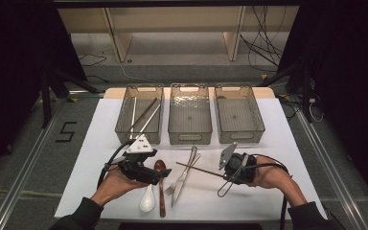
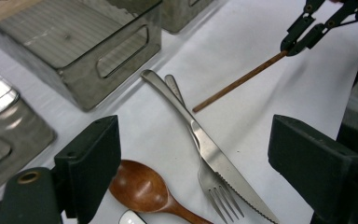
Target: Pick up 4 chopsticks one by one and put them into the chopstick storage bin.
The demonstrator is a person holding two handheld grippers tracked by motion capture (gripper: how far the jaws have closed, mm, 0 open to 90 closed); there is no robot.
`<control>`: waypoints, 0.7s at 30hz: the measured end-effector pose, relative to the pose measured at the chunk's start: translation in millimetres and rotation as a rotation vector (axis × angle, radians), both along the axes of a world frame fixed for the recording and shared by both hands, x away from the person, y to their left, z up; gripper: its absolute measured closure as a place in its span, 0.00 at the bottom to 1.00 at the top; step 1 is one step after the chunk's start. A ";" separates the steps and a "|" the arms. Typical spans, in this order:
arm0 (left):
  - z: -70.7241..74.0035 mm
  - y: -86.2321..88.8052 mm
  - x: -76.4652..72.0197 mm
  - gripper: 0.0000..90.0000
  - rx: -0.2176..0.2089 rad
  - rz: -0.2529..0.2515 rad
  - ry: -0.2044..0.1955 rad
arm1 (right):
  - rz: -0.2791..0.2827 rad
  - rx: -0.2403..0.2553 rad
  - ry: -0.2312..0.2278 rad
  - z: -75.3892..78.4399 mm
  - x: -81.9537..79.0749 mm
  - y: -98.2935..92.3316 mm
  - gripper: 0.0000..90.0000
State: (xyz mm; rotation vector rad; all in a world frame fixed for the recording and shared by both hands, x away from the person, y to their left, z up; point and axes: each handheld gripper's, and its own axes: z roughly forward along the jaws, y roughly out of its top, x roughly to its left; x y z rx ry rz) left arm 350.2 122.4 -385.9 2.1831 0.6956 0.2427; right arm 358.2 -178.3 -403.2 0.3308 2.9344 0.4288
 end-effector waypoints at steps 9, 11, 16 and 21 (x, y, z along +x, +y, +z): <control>0.5 -29.1 4.3 0.22 0.127 -0.135 -0.003 | 0.054 -0.021 -0.008 2.1 -5.7 9.1 0.95; -1.9 -33.6 3.5 0.23 0.148 -0.156 0.000 | 0.067 -0.022 -0.009 2.7 -7.3 11.2 0.95; -5.0 -40.8 3.5 0.29 0.201 -0.217 0.021 | 0.083 -0.029 -0.014 2.8 -10.4 15.5 0.95; -8.8 -46.5 4.0 0.35 0.242 -0.257 0.034 | 0.105 -0.040 -0.016 2.5 -12.5 18.6 0.95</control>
